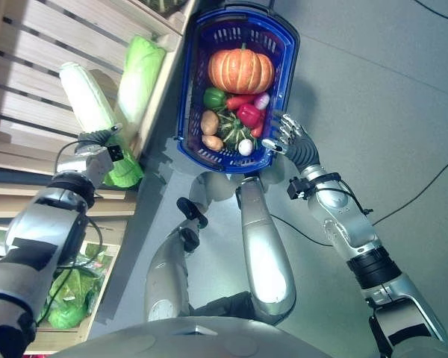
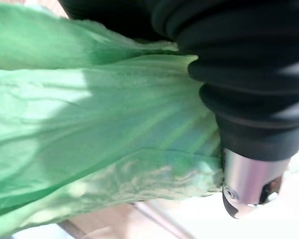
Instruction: Pick up fruits and vegetables into the basket
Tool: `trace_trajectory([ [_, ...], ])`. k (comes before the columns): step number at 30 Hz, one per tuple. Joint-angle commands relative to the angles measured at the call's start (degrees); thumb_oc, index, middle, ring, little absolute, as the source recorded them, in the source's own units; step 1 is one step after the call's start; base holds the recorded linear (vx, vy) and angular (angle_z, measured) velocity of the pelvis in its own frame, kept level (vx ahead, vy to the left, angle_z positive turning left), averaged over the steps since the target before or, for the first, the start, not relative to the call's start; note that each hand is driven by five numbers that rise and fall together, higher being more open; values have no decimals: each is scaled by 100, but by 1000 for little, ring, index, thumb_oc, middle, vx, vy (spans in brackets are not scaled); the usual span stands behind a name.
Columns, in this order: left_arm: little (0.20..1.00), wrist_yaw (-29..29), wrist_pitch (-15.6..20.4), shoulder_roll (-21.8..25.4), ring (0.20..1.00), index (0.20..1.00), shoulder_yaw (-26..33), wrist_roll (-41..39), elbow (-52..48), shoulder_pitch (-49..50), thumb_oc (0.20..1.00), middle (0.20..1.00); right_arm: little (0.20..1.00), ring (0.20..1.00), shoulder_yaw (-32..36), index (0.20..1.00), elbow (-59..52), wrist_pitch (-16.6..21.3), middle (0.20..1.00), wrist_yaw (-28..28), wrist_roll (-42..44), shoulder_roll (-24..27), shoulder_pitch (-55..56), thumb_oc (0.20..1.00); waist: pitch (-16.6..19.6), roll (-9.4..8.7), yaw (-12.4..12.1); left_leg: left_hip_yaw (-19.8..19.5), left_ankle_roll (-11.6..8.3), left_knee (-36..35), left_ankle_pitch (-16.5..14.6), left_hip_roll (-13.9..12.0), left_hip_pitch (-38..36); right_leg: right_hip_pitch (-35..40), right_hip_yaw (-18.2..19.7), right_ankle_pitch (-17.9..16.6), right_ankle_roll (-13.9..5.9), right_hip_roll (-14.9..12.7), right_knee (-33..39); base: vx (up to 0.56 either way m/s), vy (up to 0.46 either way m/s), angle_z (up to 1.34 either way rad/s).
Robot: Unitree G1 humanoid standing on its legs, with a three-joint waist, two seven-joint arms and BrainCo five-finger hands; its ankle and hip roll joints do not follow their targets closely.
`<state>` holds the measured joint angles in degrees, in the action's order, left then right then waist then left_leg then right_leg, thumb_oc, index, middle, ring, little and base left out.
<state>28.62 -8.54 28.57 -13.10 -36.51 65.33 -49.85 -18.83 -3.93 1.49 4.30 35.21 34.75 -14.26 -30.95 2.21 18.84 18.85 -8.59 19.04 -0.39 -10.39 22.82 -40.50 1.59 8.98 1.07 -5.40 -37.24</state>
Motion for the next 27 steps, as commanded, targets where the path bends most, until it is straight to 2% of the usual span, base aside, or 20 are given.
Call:
trace_trajectory([
  [1,200,386,537,83,200,200,410,166,-265,547,200,200,1000,1000,179,1000,-540,400,1000,-147,-266,-175,213,1000,116,-71,25,-82,173,628,-377,142,36,430,-107,297,-159,-22,379,11,54,21],
  [4,200,405,718,71,200,200,528,225,-512,805,200,200,1000,1000,271,1000,-720,527,1000,-260,-384,-150,151,1000,116,-53,-60,-131,173,528,-362,177,-284,811,-192,283,-184,-96,528,14,39,16],
  [10,200,496,1103,123,200,200,641,489,-854,1178,200,200,1000,1000,402,1000,-1068,403,1000,-306,-457,-104,-166,1000,175,-20,-240,-173,250,344,-245,229,-724,1402,-349,61,-180,-206,852,-3,10,15],
  [14,200,699,1519,221,200,200,495,1278,-1414,1458,200,200,1000,1000,487,1000,-1268,184,1000,-5,-375,-126,-378,1000,360,-15,-436,-233,307,325,-370,284,-936,1760,-421,39,-230,-310,983,45,-21,9],
  [19,200,852,1737,264,200,200,187,2215,-2229,1675,200,200,1000,1000,412,1000,-1187,44,1000,410,-571,-312,-612,1000,511,-41,-687,-307,393,268,-505,328,-1128,2127,-516,-24,-295,-400,1168,24,-40,13],
  [24,200,771,1707,351,200,200,-92,2791,-2939,1740,200,200,1000,1000,252,1000,-1039,-134,1000,805,-684,-524,-856,1000,636,-78,-902,-413,441,227,-580,354,-1326,2497,-629,-76,-329,-446,1341,62,-68,14],
  [27,200,559,1486,517,200,200,-324,3201,-3467,1574,200,200,1000,1000,39,1000,-925,-269,1000,1046,-619,-744,-1148,1000,749,-120,-1054,-508,471,152,-617,376,-1494,2777,-706,-124,-368,-458,1504,63,-68,12],
])
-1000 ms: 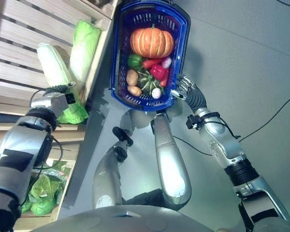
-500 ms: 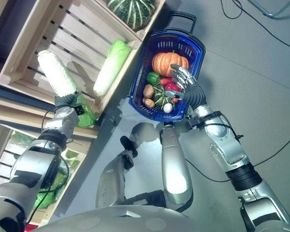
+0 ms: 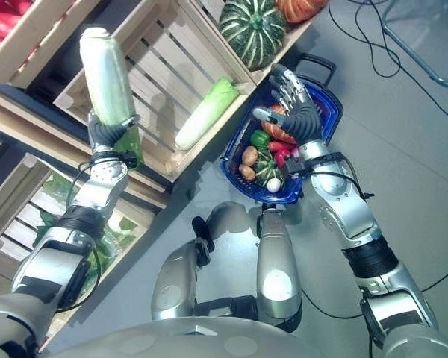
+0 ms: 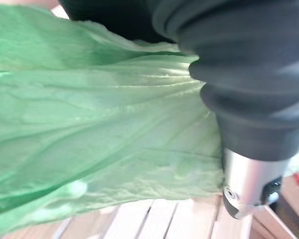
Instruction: Pick up fruits and vegetables into the basket
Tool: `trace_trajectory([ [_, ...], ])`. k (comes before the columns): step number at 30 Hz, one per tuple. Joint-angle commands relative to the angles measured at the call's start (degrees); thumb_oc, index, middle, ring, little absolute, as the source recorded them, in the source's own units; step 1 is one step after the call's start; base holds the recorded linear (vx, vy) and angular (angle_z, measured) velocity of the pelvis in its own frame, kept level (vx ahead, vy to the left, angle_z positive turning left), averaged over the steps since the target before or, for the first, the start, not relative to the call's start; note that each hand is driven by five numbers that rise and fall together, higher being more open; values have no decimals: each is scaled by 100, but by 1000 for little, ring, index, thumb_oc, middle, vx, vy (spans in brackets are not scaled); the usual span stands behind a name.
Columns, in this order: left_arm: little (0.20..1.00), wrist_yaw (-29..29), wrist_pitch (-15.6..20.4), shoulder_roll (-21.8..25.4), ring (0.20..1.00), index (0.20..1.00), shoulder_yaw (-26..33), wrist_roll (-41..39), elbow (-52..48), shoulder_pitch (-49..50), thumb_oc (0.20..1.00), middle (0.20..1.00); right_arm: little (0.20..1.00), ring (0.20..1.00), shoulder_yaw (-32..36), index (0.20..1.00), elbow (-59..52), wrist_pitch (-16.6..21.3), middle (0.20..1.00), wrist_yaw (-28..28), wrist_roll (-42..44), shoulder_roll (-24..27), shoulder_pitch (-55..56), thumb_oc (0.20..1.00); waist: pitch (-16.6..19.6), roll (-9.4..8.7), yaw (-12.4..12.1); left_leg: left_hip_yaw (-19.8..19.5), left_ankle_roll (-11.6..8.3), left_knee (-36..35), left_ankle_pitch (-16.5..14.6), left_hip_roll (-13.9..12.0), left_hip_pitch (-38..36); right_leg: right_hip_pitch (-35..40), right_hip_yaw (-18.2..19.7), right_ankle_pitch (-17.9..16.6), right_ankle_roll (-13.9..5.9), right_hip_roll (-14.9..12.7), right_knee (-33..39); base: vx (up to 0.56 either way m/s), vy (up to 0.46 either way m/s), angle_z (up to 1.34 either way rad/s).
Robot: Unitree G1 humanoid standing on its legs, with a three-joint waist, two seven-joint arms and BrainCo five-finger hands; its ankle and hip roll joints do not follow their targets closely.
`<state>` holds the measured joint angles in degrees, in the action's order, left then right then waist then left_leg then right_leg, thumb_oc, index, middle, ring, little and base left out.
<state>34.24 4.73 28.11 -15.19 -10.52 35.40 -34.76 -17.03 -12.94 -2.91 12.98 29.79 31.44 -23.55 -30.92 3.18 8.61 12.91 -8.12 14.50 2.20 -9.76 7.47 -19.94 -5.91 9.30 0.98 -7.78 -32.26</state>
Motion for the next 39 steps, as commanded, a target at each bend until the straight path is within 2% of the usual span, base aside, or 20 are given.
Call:
trace_trajectory([
  [1,200,3,110,594,200,200,-179,707,-590,28,200,200,1000,1000,-176,1000,-16,164,1000,204,-40,-455,-267,1000,771,-219,-54,72,428,587,-876,317,16,757,35,-163,-367,-217,1031,42,-47,18],
  [7,200,-240,-148,644,200,200,-532,1139,-1173,-289,200,200,1000,1000,-477,1000,41,85,1000,358,210,-815,-678,1000,941,-270,-212,14,453,486,-895,317,-134,1014,-28,-244,-411,-196,1254,43,-64,10],
  [16,200,-595,-465,410,200,200,-1297,2235,-1794,-661,200,200,1000,1000,-891,1000,185,-357,1000,721,1154,-1335,-1157,1000,1097,-368,-391,-42,477,458,-1006,284,-332,1356,-130,-271,-491,-186,1461,42,-62,7],
  [25,200,-658,-629,227,200,200,-1861,2933,-2101,-932,200,200,1000,1000,-1053,1000,520,-314,1000,1153,2232,-1671,-1160,1000,1132,-490,-444,-15,480,386,-1042,221,-446,1496,-142,-328,-579,-166,1601,7,-47,4],
  [31,200,-601,-710,169,200,200,-2009,3165,-2162,-1008,200,200,1000,1000,-1060,1000,753,-305,1000,1462,2284,-1768,-1152,1000,1122,-525,-456,-14,478,380,-1053,203,-458,1516,-139,-336,-595,-159,1619,-1,-11,0],
  [35,200,-488,-914,152,200,200,-2142,3614,-2276,-1120,200,200,1000,1000,-1033,1000,984,-363,1000,1743,2465,-1819,-1125,1000,1108,-547,-449,-6,481,348,-1061,183,-489,1532,-132,-337,-610,-157,1634,0,0,0],
  [39,200,-360,-1021,124,200,200,-2209,3744,-2326,-1172,200,200,1000,1000,-1013,1000,1176,-223,1000,1983,2602,-1898,-1132,1000,1109,-551,-460,5,477,342,-1068,177,-502,1564,-145,-335,-609,-164,1658,0,0,0],
])
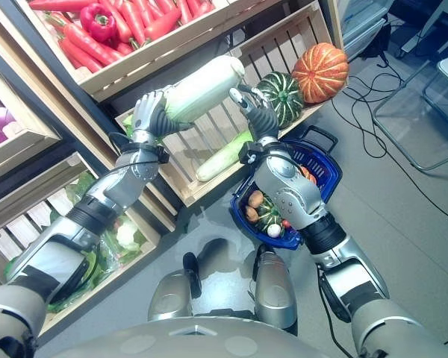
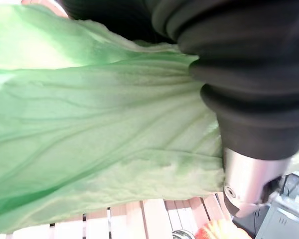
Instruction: Pick up fruits and vegetables into the basket
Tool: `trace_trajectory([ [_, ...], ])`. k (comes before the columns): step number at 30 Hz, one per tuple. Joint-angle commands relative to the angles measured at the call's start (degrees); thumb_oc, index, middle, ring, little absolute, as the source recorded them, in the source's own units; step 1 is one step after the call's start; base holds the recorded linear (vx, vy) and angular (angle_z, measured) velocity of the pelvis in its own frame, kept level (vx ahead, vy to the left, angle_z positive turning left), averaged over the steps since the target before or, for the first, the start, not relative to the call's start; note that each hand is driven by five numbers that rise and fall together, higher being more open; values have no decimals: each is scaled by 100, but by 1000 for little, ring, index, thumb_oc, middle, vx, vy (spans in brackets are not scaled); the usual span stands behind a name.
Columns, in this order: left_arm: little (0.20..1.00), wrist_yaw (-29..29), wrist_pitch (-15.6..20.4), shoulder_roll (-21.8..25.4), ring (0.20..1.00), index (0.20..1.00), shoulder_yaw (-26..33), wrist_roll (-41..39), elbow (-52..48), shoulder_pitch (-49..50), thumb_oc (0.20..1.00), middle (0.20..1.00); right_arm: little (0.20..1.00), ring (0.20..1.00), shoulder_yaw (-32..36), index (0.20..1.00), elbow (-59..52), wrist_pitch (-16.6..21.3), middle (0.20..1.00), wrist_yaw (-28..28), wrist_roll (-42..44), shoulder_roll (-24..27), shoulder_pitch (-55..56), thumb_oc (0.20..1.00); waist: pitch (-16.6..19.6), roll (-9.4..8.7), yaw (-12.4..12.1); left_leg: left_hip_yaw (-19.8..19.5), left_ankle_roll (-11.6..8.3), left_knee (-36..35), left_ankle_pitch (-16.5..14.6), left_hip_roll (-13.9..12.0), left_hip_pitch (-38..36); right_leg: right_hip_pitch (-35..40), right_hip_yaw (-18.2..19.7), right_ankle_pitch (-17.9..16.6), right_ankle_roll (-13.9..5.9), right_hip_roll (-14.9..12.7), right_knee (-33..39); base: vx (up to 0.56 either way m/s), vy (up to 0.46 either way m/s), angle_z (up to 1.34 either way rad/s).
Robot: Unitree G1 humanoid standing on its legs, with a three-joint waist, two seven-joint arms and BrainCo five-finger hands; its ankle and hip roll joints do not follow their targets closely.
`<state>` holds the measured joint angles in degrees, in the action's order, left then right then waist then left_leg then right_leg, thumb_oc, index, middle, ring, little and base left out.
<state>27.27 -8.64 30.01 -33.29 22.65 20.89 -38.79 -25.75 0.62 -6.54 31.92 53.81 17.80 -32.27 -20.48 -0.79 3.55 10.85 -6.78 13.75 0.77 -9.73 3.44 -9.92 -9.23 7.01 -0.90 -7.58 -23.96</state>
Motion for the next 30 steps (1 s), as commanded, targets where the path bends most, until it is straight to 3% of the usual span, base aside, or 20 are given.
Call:
trace_trajectory([
  [1,200,327,304,-81,200,200,-382,381,-896,-768,200,200,1000,1000,-121,1000,-155,198,1000,81,127,-552,-267,1000,60,-154,41,211,344,423,-928,171,-100,571,189,-105,-419,-183,831,0,0,0],
  [7,200,359,118,-299,200,200,-310,-64,-990,-702,200,200,1000,1000,-98,1000,-292,341,1000,-173,-431,-618,-313,1000,45,-150,33,173,341,398,-943,190,-101,570,202,-95,-445,-185,841,0,0,0],
  [11,200,275,-99,-429,200,200,-155,-813,-1052,-565,200,200,1000,1000,-84,1000,-537,419,1000,-396,-1105,-562,-385,1000,26,-157,21,164,347,407,-945,195,-83,539,211,-91,-457,-174,822,-8,0,0],
  [19,200,601,-456,-510,200,200,359,-1591,-1023,-204,200,200,1000,1000,238,1000,-1271,370,1000,-420,-2560,-177,-382,1000,33,-139,73,167,376,398,-953,205,-147,536,266,-75,-488,-153,770,0,0,0],
  [24,200,932,-273,-411,200,200,713,-1770,-1002,18,200,200,1000,1000,531,1000,-1501,259,1000,-103,-2797,80,-176,1000,66,-115,125,202,386,381,-968,216,-206,561,301,-70,-497,-155,778,12,23,-3],
  [30,200,1335,76,-298,200,200,1078,-1944,-1066,211,200,200,1000,1000,828,1000,-1400,492,1000,271,-2663,199,34,1000,59,-111,152,238,404,391,-988,208,-242,560,317,-57,-489,-151,744,1,2,-1],
])
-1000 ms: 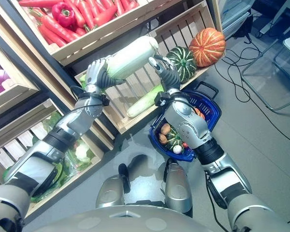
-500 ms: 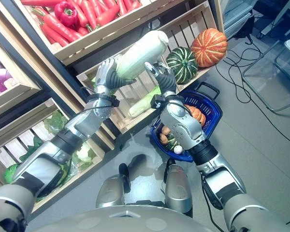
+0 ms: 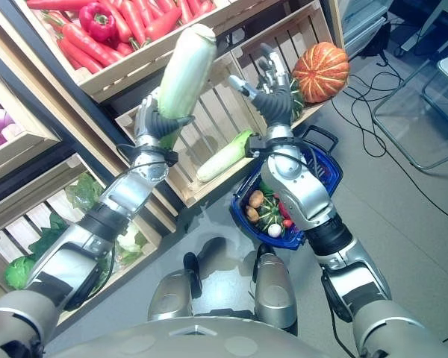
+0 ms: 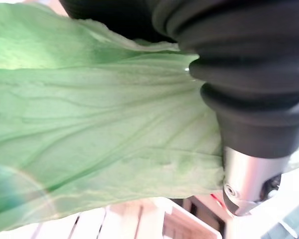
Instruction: Pick up fruits and vegetables into the basket
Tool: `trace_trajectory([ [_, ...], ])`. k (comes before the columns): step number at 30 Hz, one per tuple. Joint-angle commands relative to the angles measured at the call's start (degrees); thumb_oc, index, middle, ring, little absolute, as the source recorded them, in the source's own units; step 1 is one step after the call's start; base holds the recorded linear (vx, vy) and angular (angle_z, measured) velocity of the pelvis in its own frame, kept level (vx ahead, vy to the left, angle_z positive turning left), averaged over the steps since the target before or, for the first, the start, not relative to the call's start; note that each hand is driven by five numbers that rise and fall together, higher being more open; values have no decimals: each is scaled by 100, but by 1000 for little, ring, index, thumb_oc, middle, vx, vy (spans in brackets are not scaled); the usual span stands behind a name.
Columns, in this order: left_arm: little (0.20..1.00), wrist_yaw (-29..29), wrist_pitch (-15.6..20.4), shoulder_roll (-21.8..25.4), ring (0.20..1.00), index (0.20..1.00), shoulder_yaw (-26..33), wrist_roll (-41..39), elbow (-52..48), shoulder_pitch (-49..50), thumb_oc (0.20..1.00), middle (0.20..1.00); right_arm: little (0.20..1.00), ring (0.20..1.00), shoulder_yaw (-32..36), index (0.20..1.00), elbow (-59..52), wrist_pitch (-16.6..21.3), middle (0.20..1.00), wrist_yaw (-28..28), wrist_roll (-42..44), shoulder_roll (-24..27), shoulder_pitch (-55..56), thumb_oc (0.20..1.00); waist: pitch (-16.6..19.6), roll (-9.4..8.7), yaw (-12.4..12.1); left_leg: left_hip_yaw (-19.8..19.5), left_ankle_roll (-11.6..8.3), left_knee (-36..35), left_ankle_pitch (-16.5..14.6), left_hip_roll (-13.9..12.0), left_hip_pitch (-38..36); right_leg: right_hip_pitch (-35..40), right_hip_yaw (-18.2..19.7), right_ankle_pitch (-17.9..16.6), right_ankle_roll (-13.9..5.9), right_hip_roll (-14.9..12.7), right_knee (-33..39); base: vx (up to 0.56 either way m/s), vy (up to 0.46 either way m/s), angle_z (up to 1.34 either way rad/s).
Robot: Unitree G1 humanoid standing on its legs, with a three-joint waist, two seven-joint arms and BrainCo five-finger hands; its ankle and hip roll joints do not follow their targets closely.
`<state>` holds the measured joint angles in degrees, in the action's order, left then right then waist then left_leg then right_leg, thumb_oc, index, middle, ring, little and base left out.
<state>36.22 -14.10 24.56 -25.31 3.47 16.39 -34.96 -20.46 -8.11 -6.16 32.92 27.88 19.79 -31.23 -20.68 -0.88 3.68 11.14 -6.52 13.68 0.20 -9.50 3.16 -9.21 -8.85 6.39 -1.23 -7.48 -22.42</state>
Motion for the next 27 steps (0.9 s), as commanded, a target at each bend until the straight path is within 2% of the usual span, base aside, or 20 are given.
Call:
trace_trajectory([
  [1,200,499,690,254,200,200,316,-41,-614,-163,200,200,1000,1000,331,1000,-518,484,1000,207,-58,-2,-56,1000,78,-102,136,206,382,400,-933,190,-215,491,283,6,-449,-155,587,0,0,0],
  [6,200,705,1011,198,200,200,468,-32,-608,-122,200,200,1000,1000,397,1000,-459,540,1000,218,47,-80,-30,1000,79,-91,126,194,386,430,-946,207,-223,504,286,16,-420,-159,561,0,0,0],
  [11,200,718,1320,158,200,200,485,220,-658,-128,200,200,1000,1000,297,1000,-370,455,1000,-111,644,-211,-34,1000,101,-79,112,183,389,445,-945,222,-229,501,283,26,-398,-168,530,0,0,0],
  [15,200,502,1279,208,200,200,372,491,-704,-208,200,200,1000,1000,117,1000,-317,485,1000,-406,994,-289,-71,1000,115,-82,82,184,382,454,-940,225,-230,517,261,22,-391,-177,533,0,0,0],
  [21,200,31,1027,267,200,200,48,1101,-739,-350,200,200,1000,1000,-107,1000,-386,424,1000,-932,1486,-352,-166,1000,121,-101,44,175,388,471,-942,226,-215,518,237,12,-393,-183,538,0,0,0],
  [27,200,-381,1033,338,200,200,-400,1668,-822,-526,200,200,1000,1000,-384,1000,-336,247,1000,-1231,2186,-483,-342,1000,118,-137,-31,161,393,503,-957,220,-195,538,201,-5,-414,-194,551,8,-13,2],
])
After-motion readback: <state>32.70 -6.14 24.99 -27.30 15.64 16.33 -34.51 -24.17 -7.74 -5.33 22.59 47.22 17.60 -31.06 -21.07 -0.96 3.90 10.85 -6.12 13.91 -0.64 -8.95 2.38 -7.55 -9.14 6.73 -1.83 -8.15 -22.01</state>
